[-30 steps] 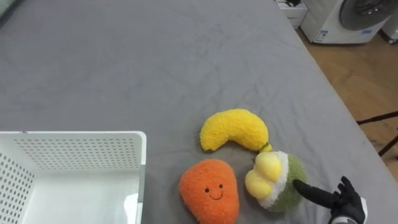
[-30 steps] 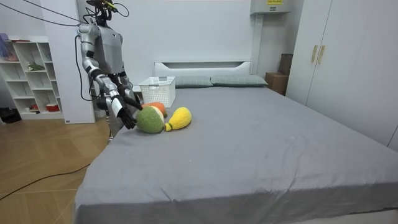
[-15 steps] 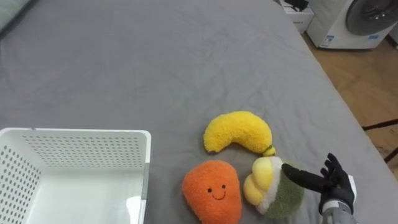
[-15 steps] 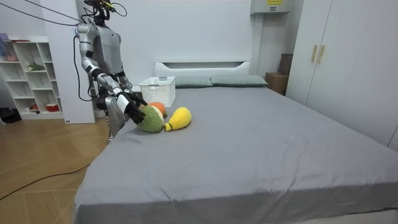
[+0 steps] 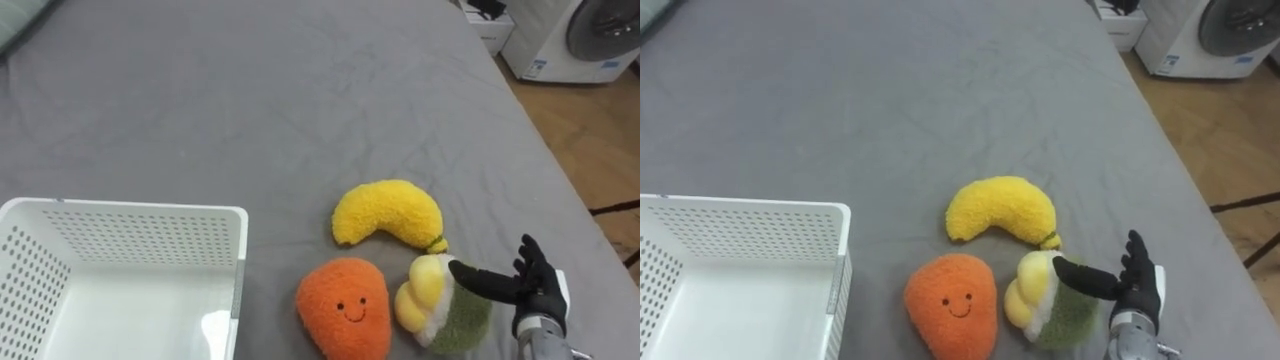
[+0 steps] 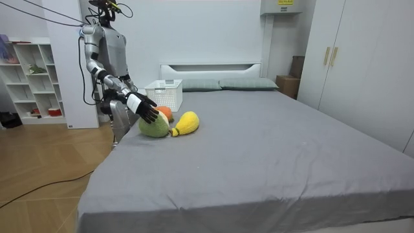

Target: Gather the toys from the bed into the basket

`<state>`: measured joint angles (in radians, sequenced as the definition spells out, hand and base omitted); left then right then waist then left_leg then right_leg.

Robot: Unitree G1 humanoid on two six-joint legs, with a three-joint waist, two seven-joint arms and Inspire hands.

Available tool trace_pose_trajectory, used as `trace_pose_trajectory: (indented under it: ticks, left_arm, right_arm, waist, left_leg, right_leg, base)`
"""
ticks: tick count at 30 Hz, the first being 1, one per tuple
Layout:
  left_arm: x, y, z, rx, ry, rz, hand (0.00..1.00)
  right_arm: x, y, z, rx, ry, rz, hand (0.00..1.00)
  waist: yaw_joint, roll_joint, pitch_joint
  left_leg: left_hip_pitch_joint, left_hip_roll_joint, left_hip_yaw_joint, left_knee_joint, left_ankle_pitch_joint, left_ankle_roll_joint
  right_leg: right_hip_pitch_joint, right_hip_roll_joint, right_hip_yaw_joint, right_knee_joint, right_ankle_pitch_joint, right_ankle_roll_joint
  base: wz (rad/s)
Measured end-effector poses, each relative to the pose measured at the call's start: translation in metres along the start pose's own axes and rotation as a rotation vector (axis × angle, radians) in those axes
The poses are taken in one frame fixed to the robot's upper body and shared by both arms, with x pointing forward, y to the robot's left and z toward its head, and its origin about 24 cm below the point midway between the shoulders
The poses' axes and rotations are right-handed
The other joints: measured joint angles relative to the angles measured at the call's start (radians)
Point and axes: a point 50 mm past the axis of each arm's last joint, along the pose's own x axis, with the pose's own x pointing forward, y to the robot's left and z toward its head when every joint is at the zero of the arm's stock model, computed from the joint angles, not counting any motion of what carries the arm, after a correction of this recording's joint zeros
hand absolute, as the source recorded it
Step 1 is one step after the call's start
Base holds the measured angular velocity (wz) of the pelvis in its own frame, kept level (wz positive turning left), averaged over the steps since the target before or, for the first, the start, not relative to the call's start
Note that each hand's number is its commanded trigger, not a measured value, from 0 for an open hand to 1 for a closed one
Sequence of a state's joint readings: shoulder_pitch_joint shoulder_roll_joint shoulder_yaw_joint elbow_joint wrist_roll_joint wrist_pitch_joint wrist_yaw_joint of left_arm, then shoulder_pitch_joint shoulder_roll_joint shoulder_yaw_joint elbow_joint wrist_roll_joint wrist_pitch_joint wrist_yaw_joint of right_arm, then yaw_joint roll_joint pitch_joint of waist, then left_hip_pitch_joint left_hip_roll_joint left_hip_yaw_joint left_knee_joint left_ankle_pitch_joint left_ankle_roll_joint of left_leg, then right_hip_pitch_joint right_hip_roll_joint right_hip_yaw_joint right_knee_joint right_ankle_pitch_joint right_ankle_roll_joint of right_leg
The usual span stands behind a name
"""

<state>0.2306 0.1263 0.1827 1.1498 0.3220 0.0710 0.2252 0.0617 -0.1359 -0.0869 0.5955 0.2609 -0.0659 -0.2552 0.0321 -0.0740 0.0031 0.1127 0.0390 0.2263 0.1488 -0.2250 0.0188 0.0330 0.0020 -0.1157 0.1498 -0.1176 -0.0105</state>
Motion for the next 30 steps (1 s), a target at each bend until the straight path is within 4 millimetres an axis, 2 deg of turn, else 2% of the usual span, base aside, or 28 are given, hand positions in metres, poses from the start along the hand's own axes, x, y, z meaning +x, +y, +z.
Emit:
trace_pose_trajectory:
  ticks: [5, 6, 9, 15, 24, 25, 27, 29, 30]
  left_arm:
    - [0.0, 0.001, 0.0, 0.019, 0.001, -0.007, 0.0]
    - [0.0, 0.001, -0.001, 0.025, 0.006, -0.011, 0.0]
    - [0.0, 0.001, -0.003, 0.028, 0.024, -0.014, 0.0]
    - [-0.001, 0.002, -0.005, 0.028, 0.031, -0.006, 0.0]
    - [-0.001, 0.004, -0.002, 0.024, 0.014, 0.001, 0.0]
    - [-0.001, 0.004, -0.002, 0.023, 0.013, 0.001, 0.0]
    - [-0.001, 0.004, -0.002, 0.023, 0.013, -0.002, 0.0]
    - [-0.001, 0.004, -0.002, 0.024, 0.013, -0.008, 0.0]
    - [-0.001, 0.004, -0.001, 0.024, 0.012, -0.01, 0.0]
  right_arm:
    - [-0.002, -0.003, -0.012, -0.023, 0.047, 0.006, 0.0]
    - [-0.001, -0.004, -0.016, -0.05, 0.063, 0.007, 0.0]
    - [-0.002, -0.008, -0.034, -0.087, 0.148, 0.02, 0.0]
    - [-0.004, -0.008, -0.054, -0.133, 0.262, 0.067, 0.0]
    - [-0.008, -0.003, -0.065, -0.158, 0.319, 0.149, 0.0]
    - [-0.008, -0.003, -0.065, -0.158, 0.32, 0.152, 0.36]
    - [-0.008, -0.002, -0.065, -0.157, 0.321, 0.168, 0.87]
    - [-0.008, -0.001, -0.065, -0.161, 0.322, 0.176, 1.0]
    - [-0.009, 0.0, -0.066, -0.164, 0.323, 0.185, 1.0]
  waist:
    - [0.001, 0.005, 0.0011]
    - [0.001, 0.005, -0.0011]
    - [0.003, 0.006, -0.0008]
    - [0.005, 0.01, -0.0053]
    - [0.006, 0.006, -0.0071]
    - [0.006, 0.006, -0.0072]
    - [0.007, 0.004, -0.0072]
    - [0.007, 0.003, -0.0071]
    - [0.006, 0.001, -0.007]
  left_leg:
    - [0.001, -0.001, -0.01, 0.003, 0.0, 0.0]
    - [0.002, -0.001, -0.012, 0.003, 0.0, 0.0]
    - [0.012, -0.001, -0.016, 0.003, 0.0, 0.0]
    - [0.015, 0.0, -0.014, 0.003, 0.0, 0.0]
    - [0.014, 0.0, -0.013, 0.003, 0.0, 0.0]
    - [0.014, 0.0, -0.013, 0.003, 0.0, 0.0]
    - [0.014, 0.0, -0.014, 0.003, 0.0, 0.0]
    - [0.011, -0.001, -0.016, 0.004, 0.0, 0.0]
    - [0.009, 0.0, -0.018, 0.004, 0.0, 0.0]
  right_leg:
    - [0.006, -0.001, -0.005, 0.001, 0.0, 0.0]
    - [0.008, -0.001, -0.01, 0.001, 0.0, 0.0]
    - [0.017, -0.001, -0.016, -0.001, -0.001, 0.0]
    - [0.019, 0.0, -0.01, -0.001, -0.001, 0.0]
    - [0.021, 0.0, -0.012, 0.0, -0.001, 0.0]
    - [0.021, 0.0, -0.012, 0.0, -0.001, 0.0]
    - [0.021, -0.001, -0.012, 0.0, -0.001, 0.0]
    - [0.022, -0.001, -0.014, 0.0, -0.001, 0.0]
    - [0.021, -0.001, -0.015, -0.001, -0.001, 0.0]
  base:
    - [0.03]
    - [0.04]
    - [0.05]
    - [0.0]
    - [0.0]
    - [0.0]
    - [0.0]
    - [0.0]
    - [0.03]
